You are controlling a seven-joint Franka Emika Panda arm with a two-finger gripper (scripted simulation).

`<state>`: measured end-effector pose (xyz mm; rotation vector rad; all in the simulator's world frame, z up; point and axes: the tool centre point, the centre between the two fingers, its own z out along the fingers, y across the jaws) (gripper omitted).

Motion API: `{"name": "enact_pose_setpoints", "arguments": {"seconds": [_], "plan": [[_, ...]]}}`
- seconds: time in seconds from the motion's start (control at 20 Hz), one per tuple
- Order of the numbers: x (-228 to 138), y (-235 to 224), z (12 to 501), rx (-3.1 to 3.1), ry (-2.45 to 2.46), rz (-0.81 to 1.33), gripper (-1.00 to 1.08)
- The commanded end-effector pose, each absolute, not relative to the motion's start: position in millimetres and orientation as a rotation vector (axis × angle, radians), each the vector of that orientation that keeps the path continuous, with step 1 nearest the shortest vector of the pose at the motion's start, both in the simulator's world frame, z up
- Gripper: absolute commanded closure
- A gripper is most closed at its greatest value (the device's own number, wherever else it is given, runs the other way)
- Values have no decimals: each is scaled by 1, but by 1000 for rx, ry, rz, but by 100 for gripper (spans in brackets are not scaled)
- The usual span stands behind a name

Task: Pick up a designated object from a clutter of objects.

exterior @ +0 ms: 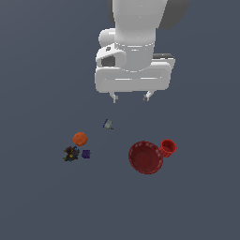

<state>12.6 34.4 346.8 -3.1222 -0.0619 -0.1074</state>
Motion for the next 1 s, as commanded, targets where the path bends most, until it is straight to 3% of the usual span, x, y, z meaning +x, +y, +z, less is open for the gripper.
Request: {"name": "enact_pose_setpoints", "arguments": {"seconds": [0.0, 0.95], "plan": [[13, 34, 347, -3122, -62, -107, -92], [23, 48, 351, -3102, -79, -165, -92]]}}
